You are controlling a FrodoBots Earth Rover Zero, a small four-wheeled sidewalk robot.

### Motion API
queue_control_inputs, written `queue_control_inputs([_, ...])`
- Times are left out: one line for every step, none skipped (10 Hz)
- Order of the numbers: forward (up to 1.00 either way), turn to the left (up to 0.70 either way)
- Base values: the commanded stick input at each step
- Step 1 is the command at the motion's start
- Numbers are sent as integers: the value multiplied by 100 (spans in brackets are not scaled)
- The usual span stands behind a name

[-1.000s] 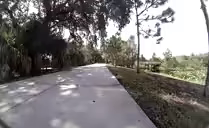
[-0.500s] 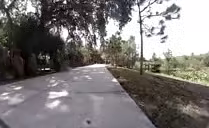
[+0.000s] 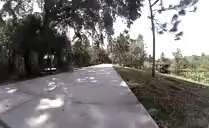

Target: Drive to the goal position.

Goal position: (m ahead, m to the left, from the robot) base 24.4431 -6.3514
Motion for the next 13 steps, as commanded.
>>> queue_control_inputs([85,0])
queue_control_inputs([85,0])
queue_control_inputs([85,0])
queue_control_inputs([85,0])
queue_control_inputs([85,0])
queue_control_inputs([85,0])
queue_control_inputs([85,0])
queue_control_inputs([85,0])
queue_control_inputs([85,0])
queue_control_inputs([85,0])
queue_control_inputs([85,0])
queue_control_inputs([85,0])
queue_control_inputs([85,0])
